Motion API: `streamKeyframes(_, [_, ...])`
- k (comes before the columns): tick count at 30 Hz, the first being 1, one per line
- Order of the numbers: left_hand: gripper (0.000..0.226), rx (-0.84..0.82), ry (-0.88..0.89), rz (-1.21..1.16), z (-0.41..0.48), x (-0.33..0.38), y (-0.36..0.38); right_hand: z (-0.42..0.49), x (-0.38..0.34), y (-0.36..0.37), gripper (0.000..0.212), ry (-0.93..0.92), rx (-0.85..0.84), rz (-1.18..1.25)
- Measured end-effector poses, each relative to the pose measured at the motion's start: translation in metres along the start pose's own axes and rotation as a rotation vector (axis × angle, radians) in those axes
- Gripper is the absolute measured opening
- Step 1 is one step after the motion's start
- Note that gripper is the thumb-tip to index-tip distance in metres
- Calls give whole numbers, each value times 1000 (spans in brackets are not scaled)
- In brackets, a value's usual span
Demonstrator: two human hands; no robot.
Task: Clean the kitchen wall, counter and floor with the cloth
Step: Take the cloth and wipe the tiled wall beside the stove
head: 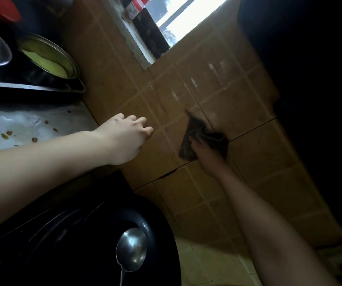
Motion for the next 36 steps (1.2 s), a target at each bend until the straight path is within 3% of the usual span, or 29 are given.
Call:
streamKeyframes(3, [33,-6,4,10,-5,3,11,-51,-18,59,36,-140,-156,-2])
streamKeyframes(5, [33,-14,15,5,-7,5,18,-79,-25,91,48,-180,-272,-25])
streamKeyframes(10, [31,6,20,22,-12,3,19,-105,-21,111,52,-125,-362,17])
streamKeyframes(16, [31,-3,16,20,-10,-7,15,-30,4,-2,44,-76,34,-22])
streamKeyframes(19, [31,-20,-36,-15,-5,-9,15,12,41,-79,53,152,311,96])
streamKeyframes(22, [31,-50,-46,-29,-2,-5,19,23,70,-106,69,334,365,161])
streamKeyframes(25, [30,-39,-38,-27,1,0,21,21,63,-93,69,300,380,200])
streamKeyframes(28, [31,-53,-12,-59,4,10,25,7,40,-48,54,189,273,147])
streamKeyframes(32, [32,-99,19,-92,5,34,34,-40,1,36,63,-47,-71,112])
streamKeyframes(34, [34,-117,38,-129,6,51,39,-76,-10,79,56,-106,-214,79])
streamKeyframes(36, [35,-121,58,-161,7,66,44,-121,-4,104,44,-59,-194,52])
Point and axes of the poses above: each hand's wrist, its own z-axis towards the middle knuckle, its own y-axis out of the palm, x = y × z, the point moved 7 cm from there along z, towards the middle knuckle, and after that the axes turned 4 degrees about x, right-handed, at the moved point
